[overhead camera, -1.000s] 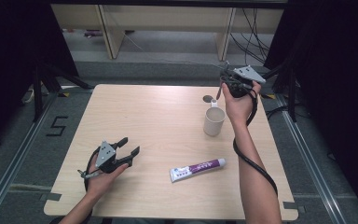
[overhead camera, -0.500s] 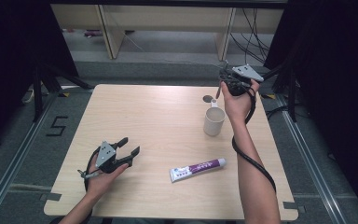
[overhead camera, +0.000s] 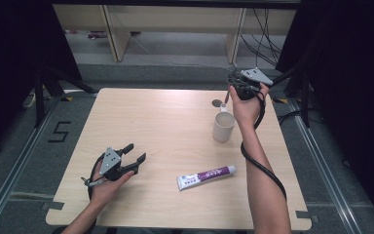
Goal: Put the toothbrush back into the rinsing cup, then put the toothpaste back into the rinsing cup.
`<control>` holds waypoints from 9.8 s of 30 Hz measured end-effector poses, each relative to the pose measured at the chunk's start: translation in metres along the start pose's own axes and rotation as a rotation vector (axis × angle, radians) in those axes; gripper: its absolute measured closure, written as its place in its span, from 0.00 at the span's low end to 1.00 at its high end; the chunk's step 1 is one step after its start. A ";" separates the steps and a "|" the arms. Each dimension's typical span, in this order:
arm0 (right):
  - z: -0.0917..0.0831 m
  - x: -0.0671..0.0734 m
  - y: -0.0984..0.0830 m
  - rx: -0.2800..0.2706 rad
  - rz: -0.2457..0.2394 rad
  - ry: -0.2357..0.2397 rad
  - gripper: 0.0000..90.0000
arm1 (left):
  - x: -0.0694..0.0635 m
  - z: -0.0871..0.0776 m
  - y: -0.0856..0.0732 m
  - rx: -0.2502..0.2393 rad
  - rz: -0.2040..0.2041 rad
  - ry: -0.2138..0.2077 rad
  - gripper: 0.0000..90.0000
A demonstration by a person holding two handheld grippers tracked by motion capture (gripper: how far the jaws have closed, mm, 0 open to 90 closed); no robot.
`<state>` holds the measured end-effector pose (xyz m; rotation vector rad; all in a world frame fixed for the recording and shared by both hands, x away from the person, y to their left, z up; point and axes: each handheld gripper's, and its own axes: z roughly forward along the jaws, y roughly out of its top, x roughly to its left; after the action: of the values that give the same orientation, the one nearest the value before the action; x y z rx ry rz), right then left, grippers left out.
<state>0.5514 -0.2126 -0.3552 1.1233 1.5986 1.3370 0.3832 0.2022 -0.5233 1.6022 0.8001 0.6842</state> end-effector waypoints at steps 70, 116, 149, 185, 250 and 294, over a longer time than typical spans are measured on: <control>0.024 0.000 -0.052 0.176 0.011 -0.012 0.92 | 0.000 0.000 0.000 0.000 -0.003 -0.003 0.41; 0.029 -0.001 -0.070 0.272 0.028 -0.007 0.83 | 0.000 0.000 0.000 0.003 -0.001 -0.004 0.41; -0.034 0.003 -0.060 0.385 0.002 0.057 0.52 | -0.001 0.001 0.000 0.008 0.000 -0.004 0.40; -0.106 0.010 -0.100 0.594 -0.030 0.197 0.52 | -0.015 0.004 0.024 0.053 -0.031 -0.118 0.38; -0.076 0.081 -0.099 1.107 -0.864 0.796 0.52 | -0.027 0.005 0.022 0.235 -0.032 -0.225 0.37; -0.057 0.121 -0.120 1.181 -0.954 0.909 0.57 | -0.018 0.003 0.007 0.232 -0.044 -0.189 0.35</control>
<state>0.4400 -0.1252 -0.4652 0.0147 3.1770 0.0819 0.3756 0.1857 -0.5175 1.8229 0.7938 0.4117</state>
